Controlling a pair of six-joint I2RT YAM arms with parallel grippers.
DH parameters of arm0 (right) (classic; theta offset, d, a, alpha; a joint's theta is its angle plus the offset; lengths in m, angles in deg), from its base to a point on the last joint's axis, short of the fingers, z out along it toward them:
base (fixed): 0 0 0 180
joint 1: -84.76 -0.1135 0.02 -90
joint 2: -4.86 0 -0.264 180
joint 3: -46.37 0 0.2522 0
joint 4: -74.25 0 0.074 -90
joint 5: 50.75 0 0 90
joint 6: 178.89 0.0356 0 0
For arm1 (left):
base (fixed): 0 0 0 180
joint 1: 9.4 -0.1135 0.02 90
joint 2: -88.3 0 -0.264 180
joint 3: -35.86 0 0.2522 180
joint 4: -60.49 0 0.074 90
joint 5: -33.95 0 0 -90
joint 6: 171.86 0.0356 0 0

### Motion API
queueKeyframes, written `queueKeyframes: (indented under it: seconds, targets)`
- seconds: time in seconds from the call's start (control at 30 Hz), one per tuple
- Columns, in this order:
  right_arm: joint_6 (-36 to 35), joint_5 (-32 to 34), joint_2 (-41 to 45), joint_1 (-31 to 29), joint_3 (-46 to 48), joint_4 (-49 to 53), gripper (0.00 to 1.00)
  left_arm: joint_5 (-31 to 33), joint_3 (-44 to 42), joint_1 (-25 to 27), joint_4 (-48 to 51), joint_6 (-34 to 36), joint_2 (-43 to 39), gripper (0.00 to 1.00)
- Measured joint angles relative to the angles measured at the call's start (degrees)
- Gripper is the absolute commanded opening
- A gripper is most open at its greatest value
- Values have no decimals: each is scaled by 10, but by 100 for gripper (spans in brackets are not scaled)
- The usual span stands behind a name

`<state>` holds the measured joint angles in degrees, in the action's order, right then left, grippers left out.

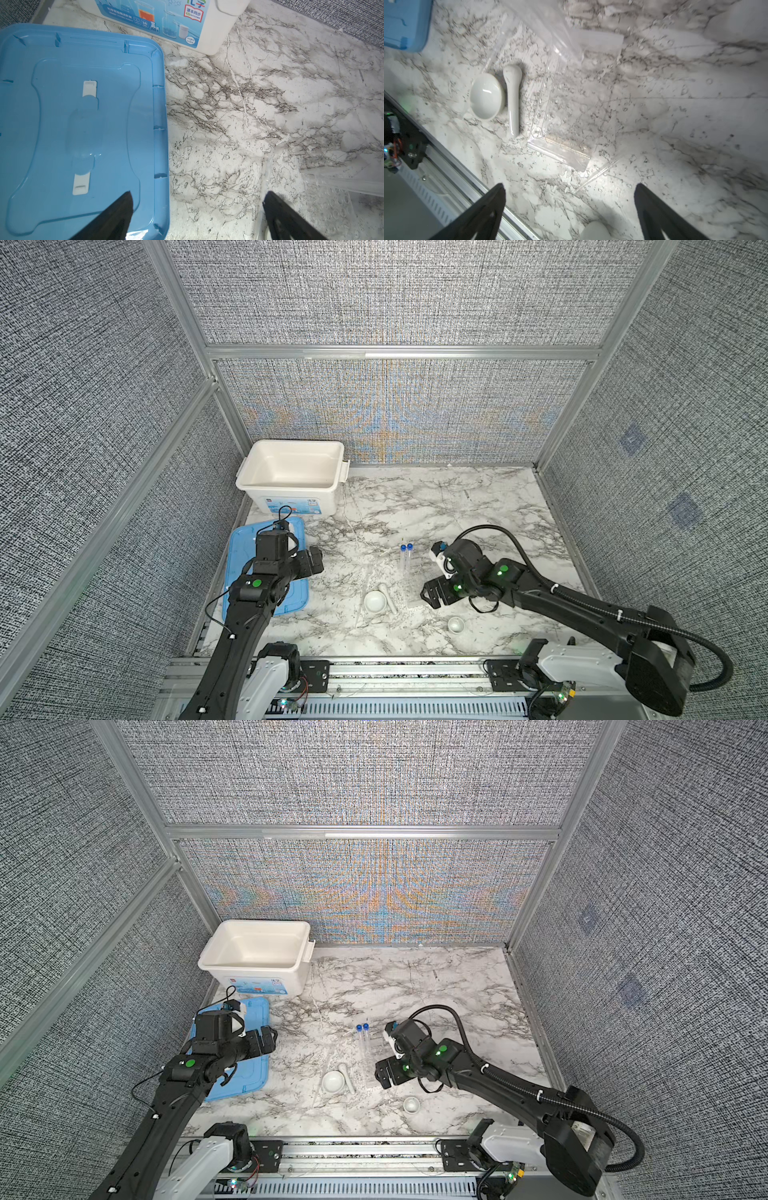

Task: Organize the chemistry lab equipment
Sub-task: 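Move the right gripper down to the near edge of the clear rack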

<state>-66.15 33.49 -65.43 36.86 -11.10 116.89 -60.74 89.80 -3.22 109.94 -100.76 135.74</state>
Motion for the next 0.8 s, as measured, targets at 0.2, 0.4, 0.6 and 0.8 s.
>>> queueKeyframes:
  seconds: [0.2, 0.4, 0.6, 0.8]
  targets:
    - [30, 47, -44, -48, 7, -41, 99, 0, 0, 0, 0, 0, 0, 99]
    - [56, 76, -84, -76, -9, -52, 99, 0, 0, 0, 0, 0, -8, 99]
    - [103, 107, -93, -98, 17, -78, 99, 0, 0, 0, 0, 0, -7, 99]
    - [125, 138, -115, -116, -1, -83, 99, 3, 0, 0, 0, 0, -20, 99]
